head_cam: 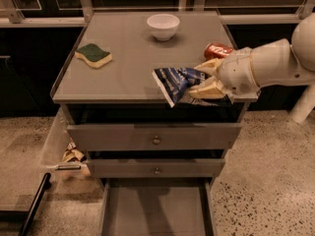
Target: Place blue chip bag into bottom drawer
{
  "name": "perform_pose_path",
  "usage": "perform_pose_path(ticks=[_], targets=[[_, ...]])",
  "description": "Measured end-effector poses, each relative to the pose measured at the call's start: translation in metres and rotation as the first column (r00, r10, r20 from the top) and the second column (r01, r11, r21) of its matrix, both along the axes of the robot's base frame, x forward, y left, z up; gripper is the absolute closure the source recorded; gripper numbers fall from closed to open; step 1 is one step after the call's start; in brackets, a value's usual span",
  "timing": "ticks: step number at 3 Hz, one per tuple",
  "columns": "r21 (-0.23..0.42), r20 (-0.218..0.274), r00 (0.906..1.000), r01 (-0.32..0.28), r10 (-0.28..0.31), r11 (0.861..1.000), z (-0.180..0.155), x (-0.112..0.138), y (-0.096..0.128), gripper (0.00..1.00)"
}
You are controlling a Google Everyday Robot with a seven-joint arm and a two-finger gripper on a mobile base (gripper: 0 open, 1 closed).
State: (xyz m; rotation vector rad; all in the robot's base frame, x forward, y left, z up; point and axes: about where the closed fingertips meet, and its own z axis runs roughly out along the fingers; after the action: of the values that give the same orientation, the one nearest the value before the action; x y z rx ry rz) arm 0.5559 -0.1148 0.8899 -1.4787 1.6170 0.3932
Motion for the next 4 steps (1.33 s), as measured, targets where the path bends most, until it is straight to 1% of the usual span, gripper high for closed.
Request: perform_pose_path(ticks=[1,2,3,4], targets=[[0.033,-0.038,0.9976,0.06,-0.058,0.998,-0.035,-0.036,-0.007,1.0],[0.056,-0.101,0.9908,0.096,-0.09,0.994,-0.102,-0.065,-0.011,1.0],[0.087,-0.173,0.9821,0.09,-0.074,0.992,-0.187,-0.072,-0.019,1.0],[0.087,-0.173,0.9821,0.09,-0.074,0.992,-0.187,-0.072,-0.019,1.0]])
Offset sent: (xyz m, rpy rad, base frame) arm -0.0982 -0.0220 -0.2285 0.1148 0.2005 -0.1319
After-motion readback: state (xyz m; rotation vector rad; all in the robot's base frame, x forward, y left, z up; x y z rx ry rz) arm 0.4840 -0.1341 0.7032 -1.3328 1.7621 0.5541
